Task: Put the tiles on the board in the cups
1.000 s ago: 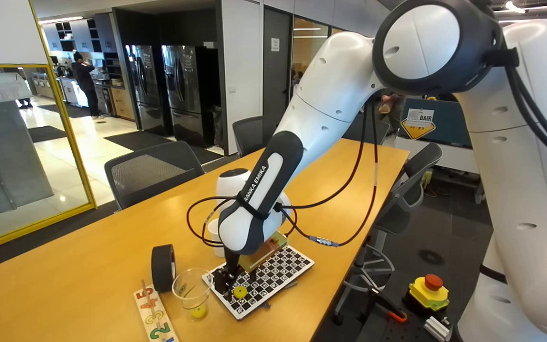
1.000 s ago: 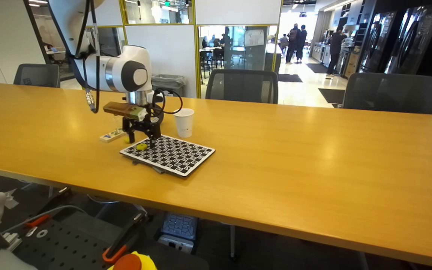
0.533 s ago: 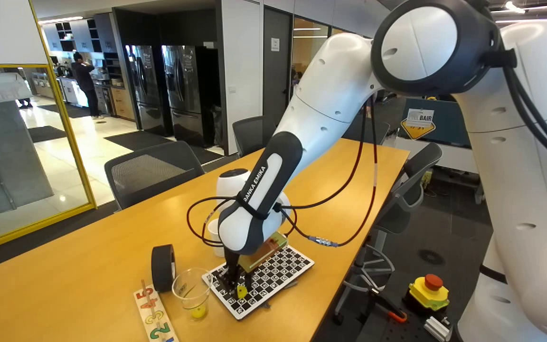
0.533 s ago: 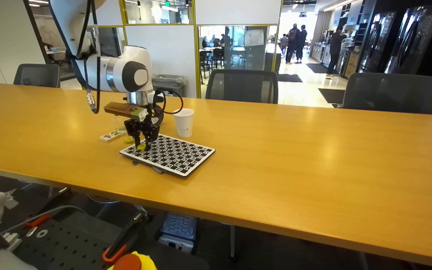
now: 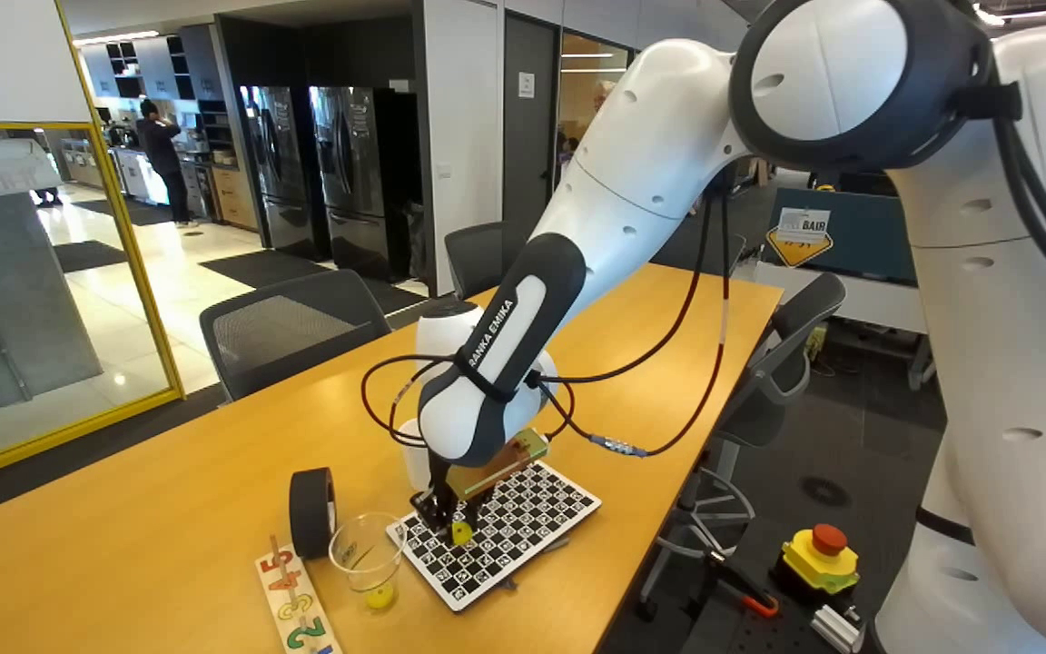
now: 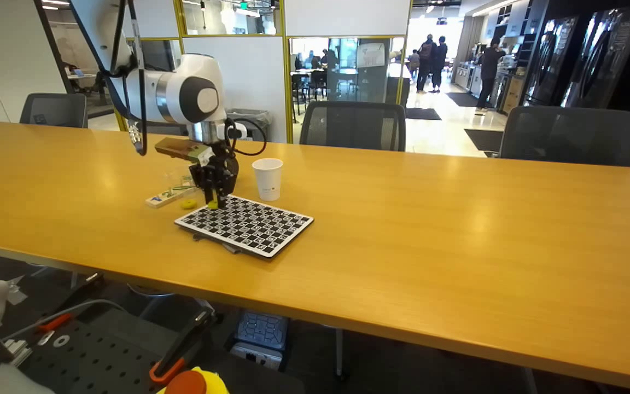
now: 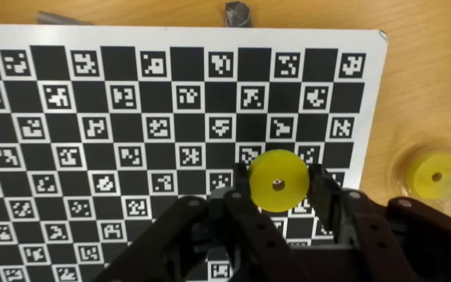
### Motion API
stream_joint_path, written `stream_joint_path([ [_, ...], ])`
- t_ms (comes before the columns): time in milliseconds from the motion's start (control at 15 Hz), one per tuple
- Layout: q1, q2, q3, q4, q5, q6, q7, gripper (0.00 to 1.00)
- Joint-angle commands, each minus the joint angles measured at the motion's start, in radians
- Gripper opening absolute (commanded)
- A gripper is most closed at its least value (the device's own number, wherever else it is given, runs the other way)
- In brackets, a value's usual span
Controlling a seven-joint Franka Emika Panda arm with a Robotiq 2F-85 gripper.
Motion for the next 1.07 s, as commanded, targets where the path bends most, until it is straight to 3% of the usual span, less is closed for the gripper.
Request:
stream_joint_path([
  [0,0.073,-0.188,-0.054,-0.084,-0.037,-0.022,0.144,0.18],
  [267,0.098,-0.285,-0.013,-0.094,-0.067,-0.025,0.221,0.18],
  [467,0.093,-0.304,0.059,-0.084,-0.008,-0.010,0.174,0.18],
  [800,0.089,-0.249,0.128,-0.028,0.065,-0.014,0.142,0.18],
  [1000,0.090,-0.204,0.131,0.002,0.072,-0.016,0.146,0.18],
])
